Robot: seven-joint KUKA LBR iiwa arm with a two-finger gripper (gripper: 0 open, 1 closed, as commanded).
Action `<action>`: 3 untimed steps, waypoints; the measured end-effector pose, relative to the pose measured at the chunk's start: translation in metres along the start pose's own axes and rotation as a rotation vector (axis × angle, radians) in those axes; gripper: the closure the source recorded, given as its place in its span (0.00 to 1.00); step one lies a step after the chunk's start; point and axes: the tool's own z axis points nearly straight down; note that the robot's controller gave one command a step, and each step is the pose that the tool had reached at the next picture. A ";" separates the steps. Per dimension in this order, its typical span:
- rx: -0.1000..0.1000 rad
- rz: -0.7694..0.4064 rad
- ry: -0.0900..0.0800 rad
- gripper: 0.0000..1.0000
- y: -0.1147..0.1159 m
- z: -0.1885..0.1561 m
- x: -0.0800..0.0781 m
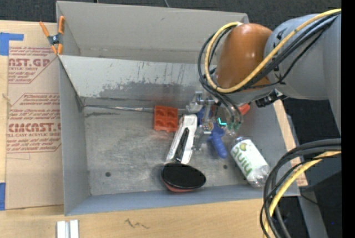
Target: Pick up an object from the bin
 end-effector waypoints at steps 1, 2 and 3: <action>0.000 0.000 -0.007 0.00 0.000 -0.004 -0.002; 0.000 -0.297 0.007 1.00 0.006 0.047 -0.022; 0.000 -0.298 0.007 1.00 0.006 0.047 -0.022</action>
Offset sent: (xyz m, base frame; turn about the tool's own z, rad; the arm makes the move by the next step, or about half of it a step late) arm 0.0173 0.0054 -0.0633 -0.2955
